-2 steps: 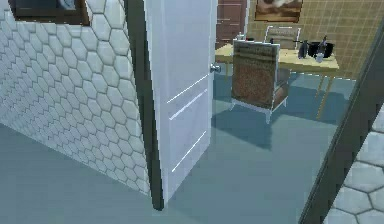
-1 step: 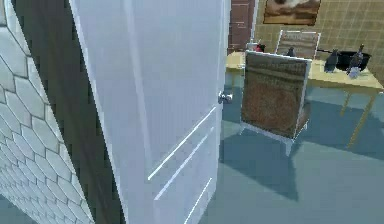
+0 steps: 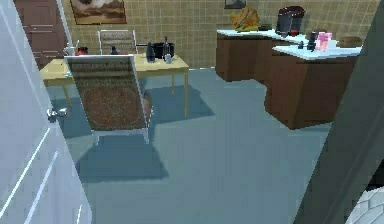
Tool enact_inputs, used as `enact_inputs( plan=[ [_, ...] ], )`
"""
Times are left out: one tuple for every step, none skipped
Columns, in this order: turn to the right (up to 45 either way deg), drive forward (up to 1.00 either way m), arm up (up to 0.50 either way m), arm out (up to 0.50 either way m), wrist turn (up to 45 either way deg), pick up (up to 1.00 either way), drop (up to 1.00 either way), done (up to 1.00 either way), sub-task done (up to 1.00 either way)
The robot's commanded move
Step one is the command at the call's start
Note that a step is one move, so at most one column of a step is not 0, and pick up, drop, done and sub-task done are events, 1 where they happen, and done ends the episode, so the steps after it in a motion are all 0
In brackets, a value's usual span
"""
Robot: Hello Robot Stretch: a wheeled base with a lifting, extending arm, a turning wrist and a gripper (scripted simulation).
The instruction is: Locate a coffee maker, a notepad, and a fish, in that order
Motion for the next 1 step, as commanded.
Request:
enact_inputs(
  plan=[
    [15.0, 0.00, 0.00, 0.00, 0.0, 0.00, 0.00, 0.00, 0.00]
  ],
)
